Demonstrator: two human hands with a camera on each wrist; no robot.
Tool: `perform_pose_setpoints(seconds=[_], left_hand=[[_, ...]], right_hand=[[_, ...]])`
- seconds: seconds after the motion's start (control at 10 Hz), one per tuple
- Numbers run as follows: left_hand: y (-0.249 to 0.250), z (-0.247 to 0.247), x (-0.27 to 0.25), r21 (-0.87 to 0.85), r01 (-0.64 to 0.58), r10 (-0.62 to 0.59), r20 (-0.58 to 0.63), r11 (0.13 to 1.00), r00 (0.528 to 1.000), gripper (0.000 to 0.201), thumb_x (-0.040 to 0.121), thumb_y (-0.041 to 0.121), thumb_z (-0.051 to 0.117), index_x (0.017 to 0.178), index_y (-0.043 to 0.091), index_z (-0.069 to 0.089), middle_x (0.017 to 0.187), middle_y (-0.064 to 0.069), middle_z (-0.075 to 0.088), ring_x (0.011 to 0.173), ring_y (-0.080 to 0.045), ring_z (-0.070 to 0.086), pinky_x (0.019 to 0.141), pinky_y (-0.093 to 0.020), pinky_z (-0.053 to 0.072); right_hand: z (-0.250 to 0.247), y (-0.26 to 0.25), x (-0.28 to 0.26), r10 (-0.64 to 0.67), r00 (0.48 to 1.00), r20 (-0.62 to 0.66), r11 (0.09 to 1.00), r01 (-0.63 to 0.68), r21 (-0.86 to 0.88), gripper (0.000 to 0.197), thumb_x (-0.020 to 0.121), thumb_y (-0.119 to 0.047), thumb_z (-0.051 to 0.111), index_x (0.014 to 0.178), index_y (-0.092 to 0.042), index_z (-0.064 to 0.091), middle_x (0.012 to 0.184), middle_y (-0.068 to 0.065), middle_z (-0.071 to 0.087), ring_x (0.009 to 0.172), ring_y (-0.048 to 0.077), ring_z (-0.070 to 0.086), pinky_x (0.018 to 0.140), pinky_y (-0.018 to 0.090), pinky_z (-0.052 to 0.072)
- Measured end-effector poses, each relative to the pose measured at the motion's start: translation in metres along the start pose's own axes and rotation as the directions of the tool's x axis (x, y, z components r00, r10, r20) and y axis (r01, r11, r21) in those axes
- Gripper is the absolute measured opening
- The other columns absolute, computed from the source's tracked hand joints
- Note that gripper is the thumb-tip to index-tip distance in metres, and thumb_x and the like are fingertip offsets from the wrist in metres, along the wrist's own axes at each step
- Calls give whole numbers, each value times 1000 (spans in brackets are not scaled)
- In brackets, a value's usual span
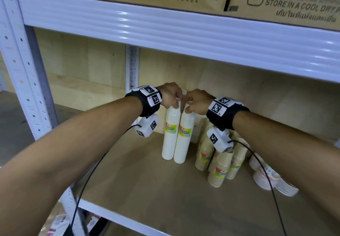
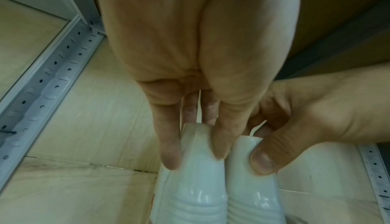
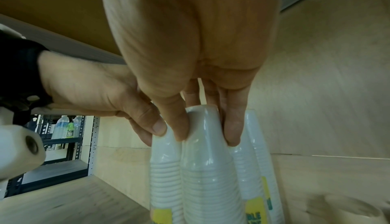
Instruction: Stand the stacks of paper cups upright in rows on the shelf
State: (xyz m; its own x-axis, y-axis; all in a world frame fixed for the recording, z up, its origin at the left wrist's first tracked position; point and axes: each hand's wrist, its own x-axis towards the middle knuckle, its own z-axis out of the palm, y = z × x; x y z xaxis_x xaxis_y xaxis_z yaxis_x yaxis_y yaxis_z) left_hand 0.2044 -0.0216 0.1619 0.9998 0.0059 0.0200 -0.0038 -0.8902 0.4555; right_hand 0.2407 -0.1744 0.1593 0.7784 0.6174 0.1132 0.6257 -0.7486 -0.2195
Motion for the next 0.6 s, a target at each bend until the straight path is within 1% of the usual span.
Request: perform_pose_setpoints(seconds=[0.1, 0.2, 0.3, 0.4, 0.5, 0.6], left_hand=[[-2, 4, 2, 1, 1, -1, -5, 1000, 1000, 41, 86, 8, 70, 125, 11, 62, 127, -10, 59, 96, -28, 65, 76, -33, 59], [-3, 5, 4, 4, 5, -5, -8, 1000, 1000, 41, 85, 9, 70, 125, 11, 61, 128, -10, 59, 100, -29, 66, 78, -35, 60], [-4, 5, 6, 14, 11, -11, -3, 1000, 1000, 43, 85, 10, 71, 126, 13, 61, 130, -9, 58, 103, -30, 65, 82, -41, 60], [-2, 5, 3, 13, 12, -12, -7, 1000, 1000, 44, 85, 10, 71, 128, 13, 60, 130, -8, 57, 103, -29, 65, 83, -40, 60], [-3, 5, 3, 10, 7, -7, -9, 1000, 1000, 43, 85, 11, 72, 126, 14, 61, 130, -7, 57, 95, -26, 65, 74, -33, 60], [-2, 0, -2, 4, 2, -2, -49, 1000, 999, 43, 84, 14, 73, 125, 19, 62, 130, -4, 56, 97, -22, 62, 73, -28, 56]], right_hand=[[2, 0, 2, -10, 1000, 1, 1000, 10, 8, 41, 79, -18, 75, 119, -14, 67, 123, 5, 59, 108, 22, 58, 85, 29, 47], [2, 1, 3, -14, 1000, 9, 1000, 14, 11, 40, 79, -17, 75, 118, -11, 67, 123, 6, 60, 109, 22, 57, 84, 28, 46], [2, 1, 4, -27, 999, 27, 1000, 26, 15, 37, 79, -15, 75, 115, -8, 68, 129, 6, 59, 115, 22, 56, 90, 31, 47], [1, -1, 2, 0, 1000, 25, 1000, 0, 8, 39, 79, -18, 75, 117, -11, 67, 123, 7, 62, 110, 23, 59, 92, 34, 50], [2, 0, 2, 6, 999, 33, 1000, -7, 16, 40, 79, -19, 75, 117, -12, 66, 120, 6, 62, 108, 23, 59, 88, 32, 49], [-1, -4, -2, 3, 1000, 2, 1000, -3, 22, 36, 81, -22, 74, 114, -12, 67, 117, 6, 63, 105, 23, 60, 85, 32, 49]])
